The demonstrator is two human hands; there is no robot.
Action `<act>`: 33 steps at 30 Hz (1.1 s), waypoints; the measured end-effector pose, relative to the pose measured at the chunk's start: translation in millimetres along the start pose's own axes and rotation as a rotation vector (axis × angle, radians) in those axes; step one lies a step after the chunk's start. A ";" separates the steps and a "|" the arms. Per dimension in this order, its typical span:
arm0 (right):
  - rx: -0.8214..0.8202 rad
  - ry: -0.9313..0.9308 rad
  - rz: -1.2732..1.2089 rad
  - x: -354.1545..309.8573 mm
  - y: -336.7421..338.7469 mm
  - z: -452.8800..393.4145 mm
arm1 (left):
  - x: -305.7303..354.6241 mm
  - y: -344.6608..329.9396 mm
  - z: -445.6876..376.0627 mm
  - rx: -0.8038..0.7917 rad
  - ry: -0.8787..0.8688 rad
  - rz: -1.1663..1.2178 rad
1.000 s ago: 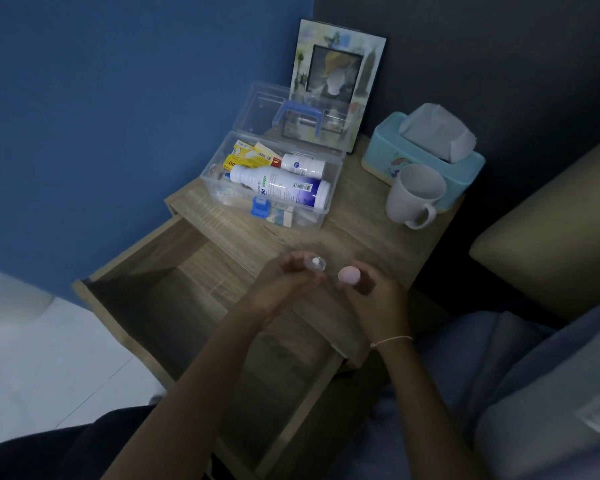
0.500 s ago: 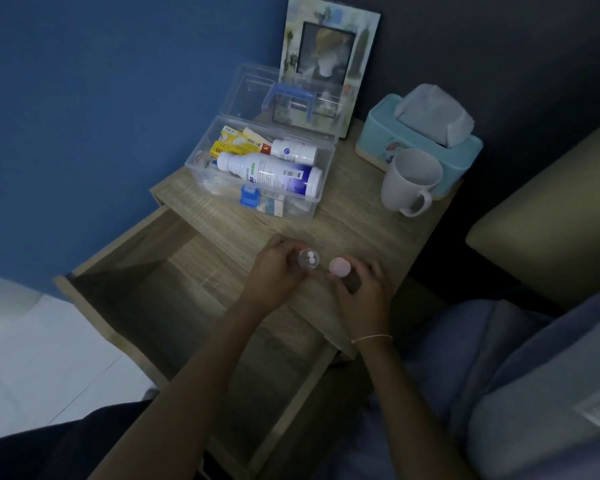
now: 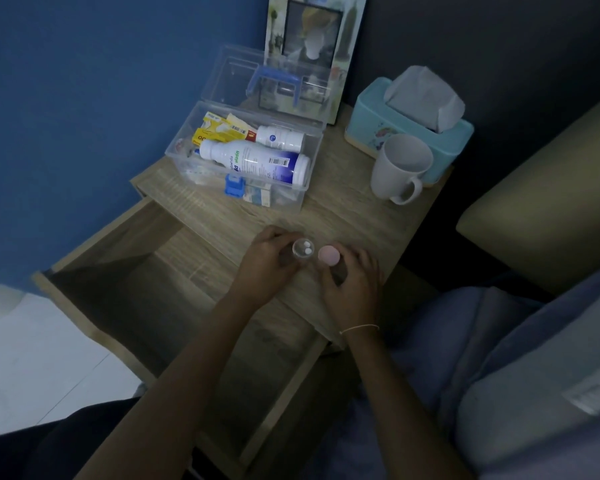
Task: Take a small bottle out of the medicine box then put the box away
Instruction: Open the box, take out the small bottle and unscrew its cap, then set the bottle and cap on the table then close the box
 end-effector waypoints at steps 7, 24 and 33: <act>0.021 0.029 0.000 -2.4 2.2 1.3 | 4.6 2.4 5.9 0.009 0.005 0.005; 0.284 -0.012 -0.119 -41.5 71.3 -70.3 | 45.9 30.1 -44.7 -0.054 -0.280 -0.549; 0.250 -0.273 -0.164 -14.7 67.4 -105.5 | 13.3 33.5 -54.3 -0.170 -0.241 -0.665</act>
Point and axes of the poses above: each hand's wrist, its own z-axis away from the middle knuckle, its own y-axis out of the back of the hand, x = y × z, the point moved 9 cm from there along -z, towards the middle knuckle, and after that the axes turned 10 degrees about -y, right-handed, at the moved point
